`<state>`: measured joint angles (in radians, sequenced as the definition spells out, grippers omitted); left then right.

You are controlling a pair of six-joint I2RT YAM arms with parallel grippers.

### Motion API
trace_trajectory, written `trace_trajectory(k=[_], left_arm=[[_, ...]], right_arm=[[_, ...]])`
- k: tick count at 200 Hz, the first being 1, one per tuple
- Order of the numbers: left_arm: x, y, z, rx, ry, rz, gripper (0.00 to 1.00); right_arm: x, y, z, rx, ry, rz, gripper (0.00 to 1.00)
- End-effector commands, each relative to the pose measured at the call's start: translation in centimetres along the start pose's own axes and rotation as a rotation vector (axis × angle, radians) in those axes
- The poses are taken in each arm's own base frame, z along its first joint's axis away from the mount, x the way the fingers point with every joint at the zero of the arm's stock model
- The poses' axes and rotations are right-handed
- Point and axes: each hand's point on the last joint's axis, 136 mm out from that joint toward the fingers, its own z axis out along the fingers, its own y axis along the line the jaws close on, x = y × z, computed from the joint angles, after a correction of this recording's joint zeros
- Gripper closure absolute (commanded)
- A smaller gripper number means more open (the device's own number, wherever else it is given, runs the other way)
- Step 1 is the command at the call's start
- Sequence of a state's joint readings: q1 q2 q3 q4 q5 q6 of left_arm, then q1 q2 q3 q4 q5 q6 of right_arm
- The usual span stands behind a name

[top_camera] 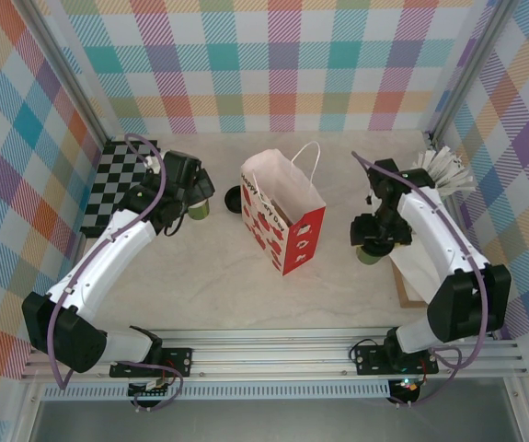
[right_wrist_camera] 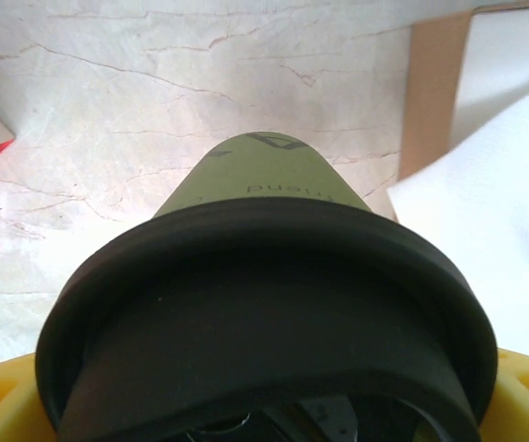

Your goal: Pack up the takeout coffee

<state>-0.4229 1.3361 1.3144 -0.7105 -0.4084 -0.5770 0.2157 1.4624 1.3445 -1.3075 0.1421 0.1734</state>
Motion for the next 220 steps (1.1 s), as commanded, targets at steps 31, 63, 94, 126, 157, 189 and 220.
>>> trace_trajectory(k=[31, 63, 94, 126, 157, 189, 220], left_arm=[[-1.6, -5.3, 0.7, 0.191, 0.051, 0.151, 0.00], [-2.6, -7.0, 1.5, 0.221, 0.032, 0.219, 0.00], [-3.1, -8.5, 2.3, 0.245, 0.039, 0.257, 0.00], [-3.5, -8.9, 2.7, 0.241, 0.033, 0.266, 0.00], [-3.8, -9.4, 2.6, 0.257, 0.027, 0.263, 0.00], [-3.8, -9.7, 2.6, 0.272, 0.031, 0.266, 0.00], [-3.5, -10.1, 2.7, 0.287, 0.048, 0.268, 0.00]], right_arm=[[0.8, -1.1, -6.9, 0.046, -0.070, -0.036, 0.37], [0.6, -0.8, -10.2, 0.029, -0.127, -0.042, 0.45], [0.9, 0.5, -12.7, 0.003, -0.143, -0.069, 0.43], [0.4, 2.0, -14.7, -0.013, -0.195, -0.096, 0.43], [0.0, 4.7, -17.6, -0.114, -0.263, -0.134, 0.43], [-0.2, 7.4, -20.1, -0.159, -0.340, -0.201, 0.43], [-0.7, 8.4, -22.5, -0.186, -0.437, -0.217, 0.44]])
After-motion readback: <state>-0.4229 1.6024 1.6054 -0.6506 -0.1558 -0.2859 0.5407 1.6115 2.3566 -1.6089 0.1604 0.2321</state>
